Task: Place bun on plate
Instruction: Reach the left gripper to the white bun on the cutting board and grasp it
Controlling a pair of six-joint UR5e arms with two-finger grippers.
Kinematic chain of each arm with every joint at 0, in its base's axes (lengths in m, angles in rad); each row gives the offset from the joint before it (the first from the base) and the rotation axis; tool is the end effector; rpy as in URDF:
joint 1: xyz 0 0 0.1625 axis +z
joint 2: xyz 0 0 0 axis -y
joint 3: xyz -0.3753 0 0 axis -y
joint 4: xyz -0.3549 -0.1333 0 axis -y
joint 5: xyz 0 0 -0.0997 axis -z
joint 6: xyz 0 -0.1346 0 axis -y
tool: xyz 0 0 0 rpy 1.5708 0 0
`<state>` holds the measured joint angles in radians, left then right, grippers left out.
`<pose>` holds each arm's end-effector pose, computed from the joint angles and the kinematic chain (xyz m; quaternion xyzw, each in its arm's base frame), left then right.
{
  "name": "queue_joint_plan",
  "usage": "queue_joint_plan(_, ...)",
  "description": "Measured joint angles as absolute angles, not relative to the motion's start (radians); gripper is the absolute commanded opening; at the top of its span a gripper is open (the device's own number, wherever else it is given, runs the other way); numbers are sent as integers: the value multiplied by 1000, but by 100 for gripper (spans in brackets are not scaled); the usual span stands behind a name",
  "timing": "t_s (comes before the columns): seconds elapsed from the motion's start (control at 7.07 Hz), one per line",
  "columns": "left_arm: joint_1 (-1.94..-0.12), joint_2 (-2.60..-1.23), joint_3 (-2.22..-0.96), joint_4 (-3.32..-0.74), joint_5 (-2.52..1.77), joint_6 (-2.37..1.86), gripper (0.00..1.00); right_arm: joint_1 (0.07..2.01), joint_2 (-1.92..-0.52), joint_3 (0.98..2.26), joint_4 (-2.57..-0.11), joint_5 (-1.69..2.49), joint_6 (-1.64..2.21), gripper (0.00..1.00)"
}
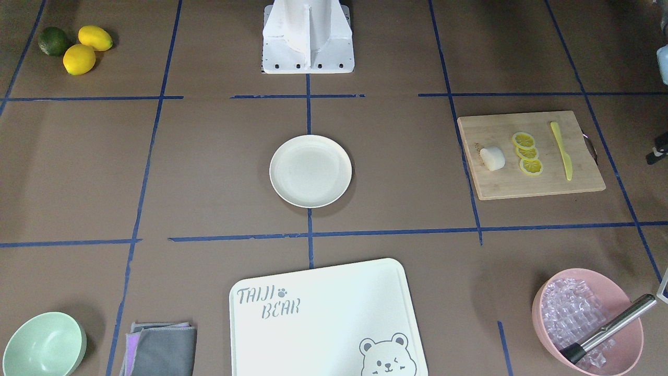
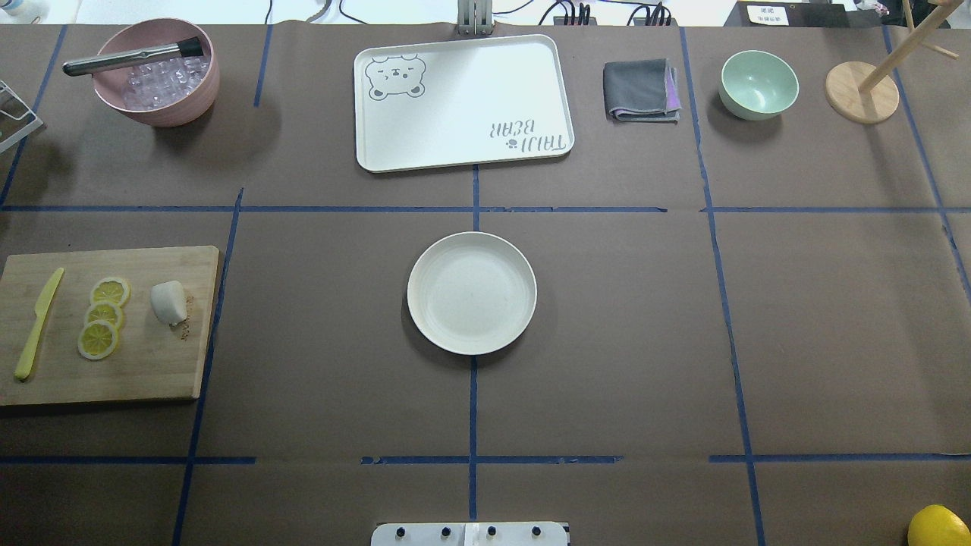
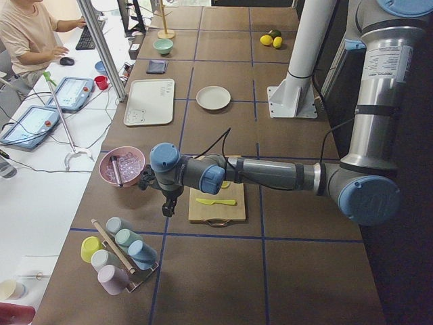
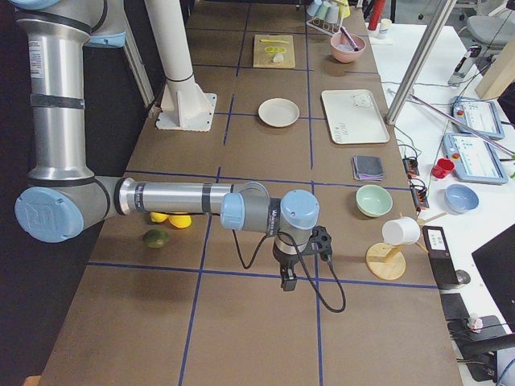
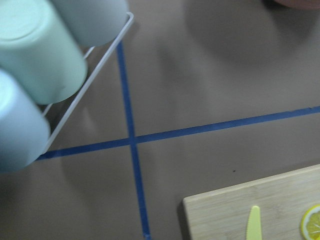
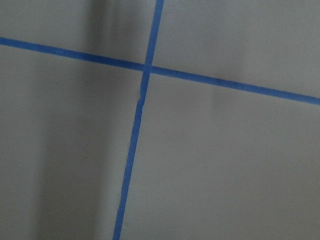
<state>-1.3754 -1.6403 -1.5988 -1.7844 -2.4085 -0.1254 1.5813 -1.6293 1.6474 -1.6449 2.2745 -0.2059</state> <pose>0.0648 -0.4987 0.5576 0.0755 0.4192 0.0946 0.8998 0.0507 -0.4262 0.6388 0.0111 -0.3453 -0.0819 0.9348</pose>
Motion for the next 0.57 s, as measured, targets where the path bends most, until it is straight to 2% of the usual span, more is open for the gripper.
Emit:
queue_joint_plan(0.28, -1201, -1644, -1709, -1808, -2345, -434, 100, 1585, -1657, 1670, -1624, 2279, -178, 100)
queue_joint_plan(0.57, -980, -1644, -1757, -1919, -2197, -786, 100, 1586, -1661, 1674, -1622, 2280, -174, 100)
